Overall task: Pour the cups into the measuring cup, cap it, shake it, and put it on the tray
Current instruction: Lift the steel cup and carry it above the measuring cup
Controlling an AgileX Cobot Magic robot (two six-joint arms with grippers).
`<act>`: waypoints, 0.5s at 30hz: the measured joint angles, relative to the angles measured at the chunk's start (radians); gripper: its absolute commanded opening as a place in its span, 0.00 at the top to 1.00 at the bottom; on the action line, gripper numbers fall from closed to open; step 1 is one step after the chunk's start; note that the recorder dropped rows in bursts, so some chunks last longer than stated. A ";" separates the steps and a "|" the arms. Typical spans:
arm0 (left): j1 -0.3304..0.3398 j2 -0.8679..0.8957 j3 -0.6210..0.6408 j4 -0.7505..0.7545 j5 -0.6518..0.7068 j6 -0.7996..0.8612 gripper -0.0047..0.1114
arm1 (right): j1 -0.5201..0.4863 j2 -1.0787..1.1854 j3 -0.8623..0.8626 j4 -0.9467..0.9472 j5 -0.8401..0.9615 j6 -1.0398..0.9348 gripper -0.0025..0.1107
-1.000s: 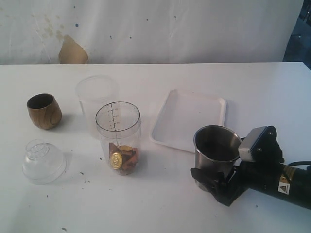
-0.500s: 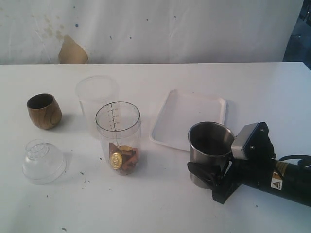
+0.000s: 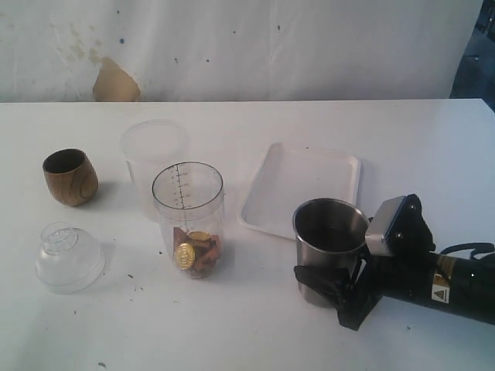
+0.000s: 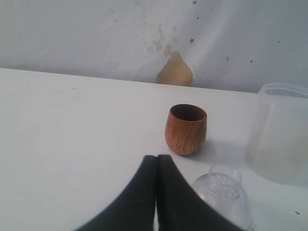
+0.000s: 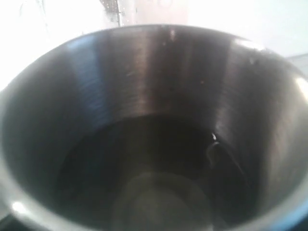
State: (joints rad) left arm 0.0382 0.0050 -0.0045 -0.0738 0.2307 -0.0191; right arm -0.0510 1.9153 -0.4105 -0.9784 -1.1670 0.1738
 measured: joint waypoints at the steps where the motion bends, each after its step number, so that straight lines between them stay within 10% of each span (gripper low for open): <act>1: 0.000 0.000 0.000 0.000 0.000 0.000 0.96 | 0.002 -0.017 -0.009 -0.005 0.007 0.018 0.98; 15: 0.000 0.000 0.000 0.000 0.000 0.000 0.96 | 0.140 -0.155 -0.350 -0.017 0.215 0.291 0.98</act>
State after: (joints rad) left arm 0.0382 0.0050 -0.0045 -0.0738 0.2307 -0.0191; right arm 0.0885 1.7601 -0.7608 -0.9955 -0.9516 0.4645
